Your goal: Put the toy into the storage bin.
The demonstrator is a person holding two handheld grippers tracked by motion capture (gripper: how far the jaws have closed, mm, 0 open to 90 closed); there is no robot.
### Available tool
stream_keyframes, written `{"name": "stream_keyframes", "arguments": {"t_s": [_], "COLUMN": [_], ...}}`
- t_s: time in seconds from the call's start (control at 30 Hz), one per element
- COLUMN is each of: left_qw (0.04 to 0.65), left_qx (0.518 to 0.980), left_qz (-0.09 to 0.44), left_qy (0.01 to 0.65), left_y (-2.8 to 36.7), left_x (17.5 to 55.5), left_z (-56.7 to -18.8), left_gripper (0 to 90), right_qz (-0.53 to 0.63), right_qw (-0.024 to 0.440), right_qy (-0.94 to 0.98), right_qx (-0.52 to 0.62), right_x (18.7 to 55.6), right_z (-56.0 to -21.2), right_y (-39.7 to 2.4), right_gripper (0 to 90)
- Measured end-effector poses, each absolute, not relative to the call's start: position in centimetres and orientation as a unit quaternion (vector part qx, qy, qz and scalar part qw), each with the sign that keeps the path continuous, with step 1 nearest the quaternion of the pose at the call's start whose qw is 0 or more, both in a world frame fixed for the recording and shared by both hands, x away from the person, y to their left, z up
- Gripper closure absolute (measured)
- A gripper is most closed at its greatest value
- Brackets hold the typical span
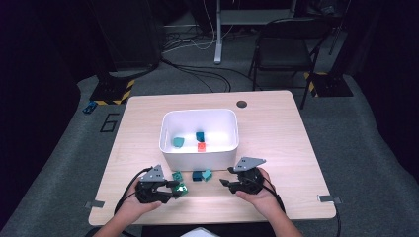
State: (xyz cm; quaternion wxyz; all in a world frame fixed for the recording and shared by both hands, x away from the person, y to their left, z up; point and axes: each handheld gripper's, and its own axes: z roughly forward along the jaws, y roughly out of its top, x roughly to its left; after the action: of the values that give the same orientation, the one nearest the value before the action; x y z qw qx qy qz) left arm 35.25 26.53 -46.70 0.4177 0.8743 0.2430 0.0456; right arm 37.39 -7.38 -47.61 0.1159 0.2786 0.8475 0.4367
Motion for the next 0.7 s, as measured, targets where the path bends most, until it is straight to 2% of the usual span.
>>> {"name": "stream_keyframes", "arguments": {"t_s": [0.5, 0.7], "left_qw": [0.450, 0.452], "left_qx": [0.850, 0.845], "left_qz": [0.057, 0.082], "left_qy": [0.269, 0.275], "left_y": [28.0, 28.5], "left_x": [36.8, 37.9], "left_z": [-40.5, -37.8], "left_gripper": [58.9, 58.9], "right_qz": [0.434, 0.432], "right_qw": [0.114, 0.113], "right_qy": [0.851, 0.852], "right_qx": [0.273, 0.273], "right_x": [37.4, 37.5], "right_z": [-47.8, -47.9], "right_y": [-7.3, -7.3], "right_gripper": [45.0, 45.0]}}
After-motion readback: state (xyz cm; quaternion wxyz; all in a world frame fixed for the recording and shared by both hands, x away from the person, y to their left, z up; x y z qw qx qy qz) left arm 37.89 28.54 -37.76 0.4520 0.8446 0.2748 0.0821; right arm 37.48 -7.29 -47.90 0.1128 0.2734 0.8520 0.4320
